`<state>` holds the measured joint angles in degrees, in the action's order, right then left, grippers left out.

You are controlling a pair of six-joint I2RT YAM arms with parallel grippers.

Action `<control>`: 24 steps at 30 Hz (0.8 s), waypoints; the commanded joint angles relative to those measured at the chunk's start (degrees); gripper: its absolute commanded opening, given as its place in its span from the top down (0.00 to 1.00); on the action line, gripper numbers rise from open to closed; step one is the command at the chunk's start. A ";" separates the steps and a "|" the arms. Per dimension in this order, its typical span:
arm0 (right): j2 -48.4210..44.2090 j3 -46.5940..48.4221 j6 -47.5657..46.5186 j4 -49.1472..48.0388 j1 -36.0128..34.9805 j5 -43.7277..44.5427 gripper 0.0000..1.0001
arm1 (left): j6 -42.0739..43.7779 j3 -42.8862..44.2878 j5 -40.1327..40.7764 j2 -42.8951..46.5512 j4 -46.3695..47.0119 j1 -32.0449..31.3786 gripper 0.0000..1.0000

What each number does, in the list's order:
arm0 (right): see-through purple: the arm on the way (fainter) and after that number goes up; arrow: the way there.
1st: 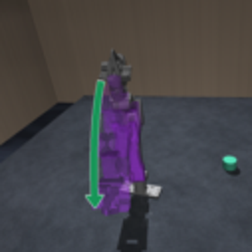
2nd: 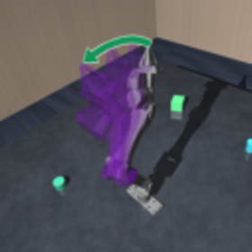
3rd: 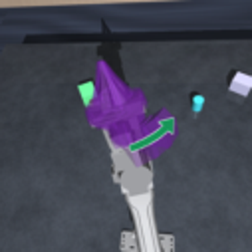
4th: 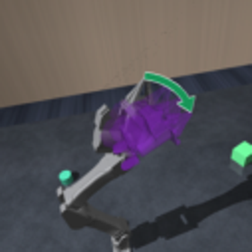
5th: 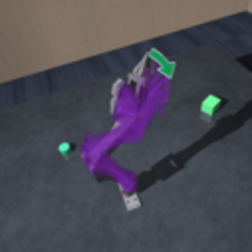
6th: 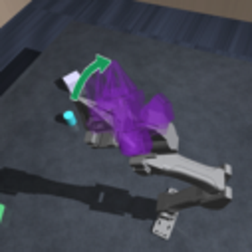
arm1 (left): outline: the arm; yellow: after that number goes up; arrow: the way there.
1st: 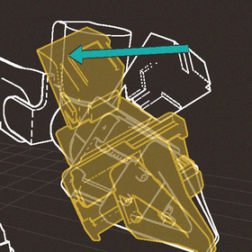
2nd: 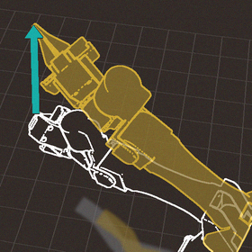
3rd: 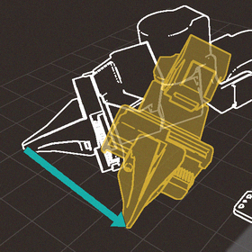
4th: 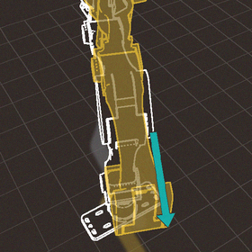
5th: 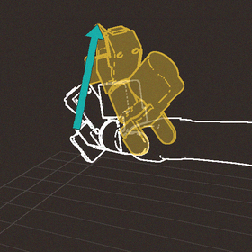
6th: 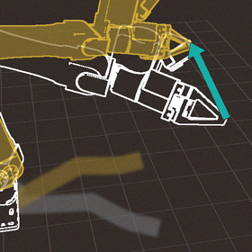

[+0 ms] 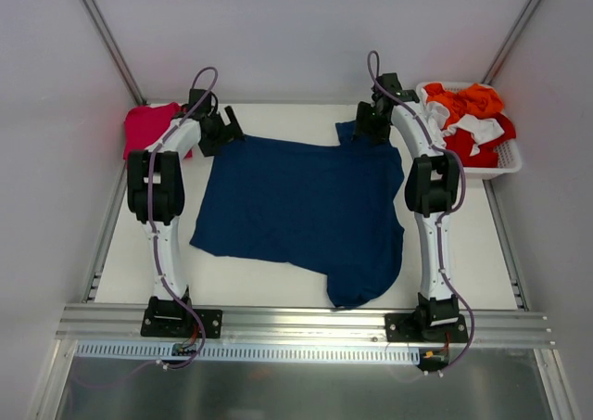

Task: Fold and stack the t-shirts
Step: Flatten out the tshirt

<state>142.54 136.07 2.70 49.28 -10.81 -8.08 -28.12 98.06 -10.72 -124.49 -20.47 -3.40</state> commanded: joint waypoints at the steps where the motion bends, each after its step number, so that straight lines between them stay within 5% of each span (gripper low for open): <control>1: -0.77 1.13 0.82 0.73 0.00 -0.79 0.37 | 4.20 7.92 3.68 -1.89 0.34 -1.69 0.06; 5: -3.14 -3.08 0.38 -1.02 -0.35 -7.12 0.36 | 5.44 13.02 -4.03 -5.05 0.43 -1.87 0.08; 11: -3.59 -2.59 -0.68 -0.68 -0.18 -5.29 0.34 | 2.64 18.83 -15.89 -9.01 1.05 -0.56 0.05; 17: -1.83 -0.02 -0.68 0.03 0.44 -4.67 0.32 | -0.18 18.40 -18.46 -9.99 0.96 1.55 0.05; 24: 1.07 4.47 1.60 -0.75 1.84 -3.86 0.26 | 2.80 14.53 -11.79 -7.09 -0.18 1.64 0.05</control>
<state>142.96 137.03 2.98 48.64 -10.22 -11.75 -26.74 113.80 -24.80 -134.91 -19.88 -1.72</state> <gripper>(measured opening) 0.739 0.945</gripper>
